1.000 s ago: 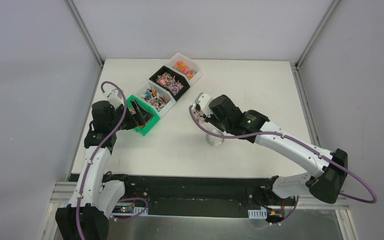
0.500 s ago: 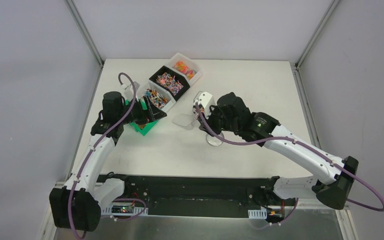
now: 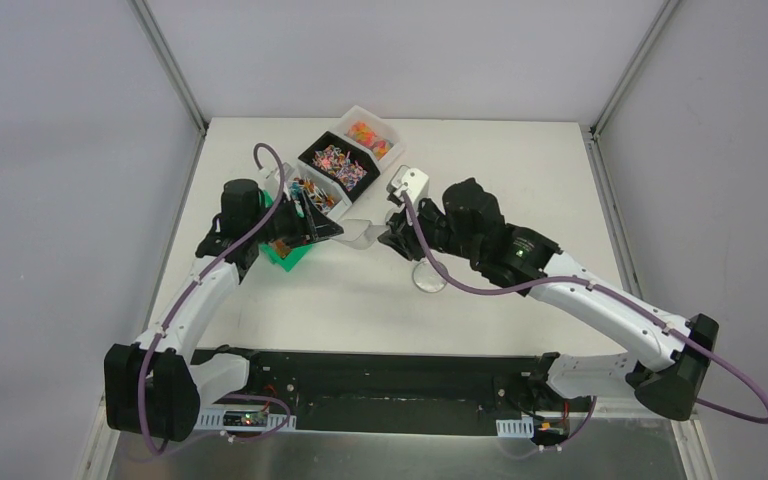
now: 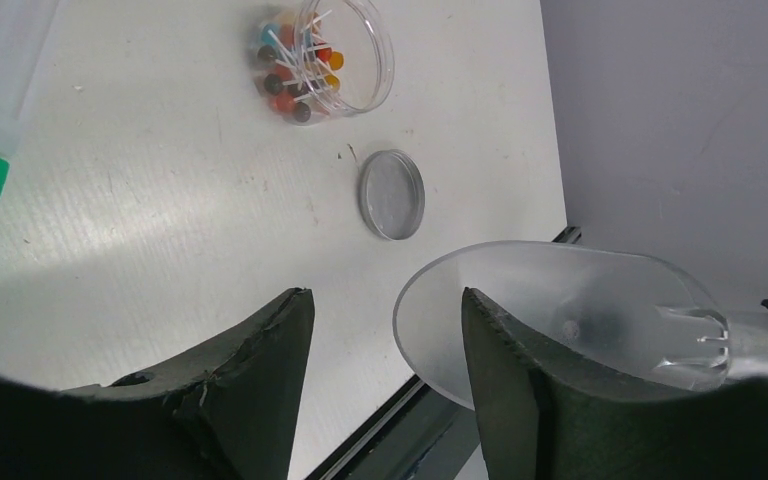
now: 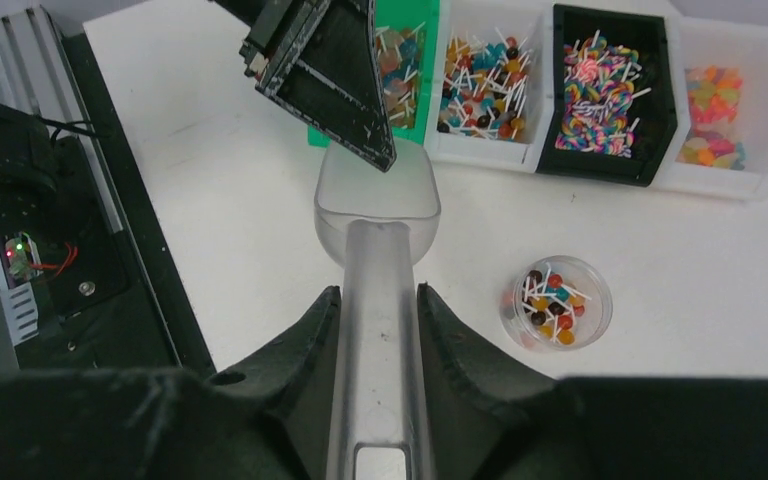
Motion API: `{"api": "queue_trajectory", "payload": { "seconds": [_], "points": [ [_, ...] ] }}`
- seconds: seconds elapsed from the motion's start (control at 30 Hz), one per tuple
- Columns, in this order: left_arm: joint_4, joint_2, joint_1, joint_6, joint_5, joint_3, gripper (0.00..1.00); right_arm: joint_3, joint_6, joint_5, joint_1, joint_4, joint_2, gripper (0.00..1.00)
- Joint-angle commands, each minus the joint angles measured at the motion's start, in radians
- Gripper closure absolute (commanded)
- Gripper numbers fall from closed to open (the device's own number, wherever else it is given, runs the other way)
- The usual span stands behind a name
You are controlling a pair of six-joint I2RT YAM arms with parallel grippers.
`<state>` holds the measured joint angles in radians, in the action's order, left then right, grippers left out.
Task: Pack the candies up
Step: Adjust the spatula.
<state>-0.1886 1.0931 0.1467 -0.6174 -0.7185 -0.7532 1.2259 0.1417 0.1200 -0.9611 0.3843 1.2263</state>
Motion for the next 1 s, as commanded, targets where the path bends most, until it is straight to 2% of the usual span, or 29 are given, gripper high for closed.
{"api": "queue_trajectory", "payload": {
  "seconds": [0.0,0.17,0.2,0.27,0.3,0.37,0.67,0.8,0.97],
  "points": [
    [0.041,0.004,0.020,-0.001,-0.030,0.011,0.45,-0.026,-0.036,-0.068,-0.001,-0.272,-0.075,1.00],
    [0.035,-0.004,0.022,-0.002,-0.013,0.005,0.51,-0.046,-0.045,-0.063,0.009,-0.340,-0.047,1.00],
    [0.027,-0.014,0.022,-0.003,0.013,0.001,0.47,-0.043,-0.040,-0.063,0.010,-0.333,-0.034,1.00],
    [-0.004,-0.041,0.022,-0.003,0.101,-0.012,0.34,-0.042,-0.025,-0.074,0.014,-0.317,-0.014,1.00],
    [-0.029,-0.052,0.022,0.002,0.180,-0.025,0.26,-0.042,-0.016,-0.085,0.018,-0.312,-0.006,1.00],
    [-0.077,-0.066,0.022,0.014,0.286,-0.060,0.17,-0.044,0.004,-0.101,0.030,-0.307,0.001,1.00],
    [-0.192,-0.009,0.021,0.034,0.577,-0.146,0.02,0.044,0.124,-0.166,0.140,-0.260,0.083,1.00],
    [-0.208,0.049,0.020,0.043,0.669,-0.174,0.01,0.159,0.168,-0.185,0.173,-0.212,0.200,1.00],
    [-0.208,0.144,0.019,0.085,0.739,-0.248,0.13,0.306,0.226,-0.219,0.181,-0.174,0.347,1.00]
  ]
}}
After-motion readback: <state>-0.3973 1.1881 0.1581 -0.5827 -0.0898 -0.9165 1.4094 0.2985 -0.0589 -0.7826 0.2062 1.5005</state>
